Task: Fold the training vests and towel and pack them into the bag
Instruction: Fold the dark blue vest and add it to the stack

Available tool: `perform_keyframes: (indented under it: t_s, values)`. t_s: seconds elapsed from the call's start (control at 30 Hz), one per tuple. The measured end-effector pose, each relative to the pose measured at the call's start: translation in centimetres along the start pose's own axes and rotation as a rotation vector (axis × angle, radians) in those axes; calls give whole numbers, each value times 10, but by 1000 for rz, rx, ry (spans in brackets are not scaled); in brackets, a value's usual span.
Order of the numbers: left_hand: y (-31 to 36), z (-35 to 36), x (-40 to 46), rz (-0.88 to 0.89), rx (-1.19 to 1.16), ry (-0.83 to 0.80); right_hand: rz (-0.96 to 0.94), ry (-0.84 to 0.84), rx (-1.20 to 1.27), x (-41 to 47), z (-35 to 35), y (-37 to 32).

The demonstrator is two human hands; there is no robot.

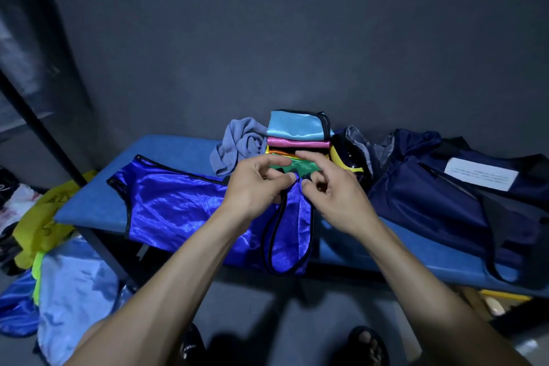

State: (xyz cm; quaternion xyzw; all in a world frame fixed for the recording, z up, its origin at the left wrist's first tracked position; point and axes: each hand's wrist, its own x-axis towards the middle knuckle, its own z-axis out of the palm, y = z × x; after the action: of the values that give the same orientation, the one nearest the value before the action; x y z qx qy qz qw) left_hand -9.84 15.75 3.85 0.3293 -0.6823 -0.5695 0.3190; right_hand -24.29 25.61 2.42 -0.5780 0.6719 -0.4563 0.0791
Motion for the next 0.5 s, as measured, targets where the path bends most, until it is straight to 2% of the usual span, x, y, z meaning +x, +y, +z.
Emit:
perform_keyframes:
  t_s: [0.2,0.33,0.5]
  values:
    - [1,3,-1,70,121,-3,12,21,34,1,2,2]
    - [8,5,-7,73,119,-64,25,75,50,2,6,2]
    - [11,5,-8,76,123,-42,7,2,67,0,3,-2]
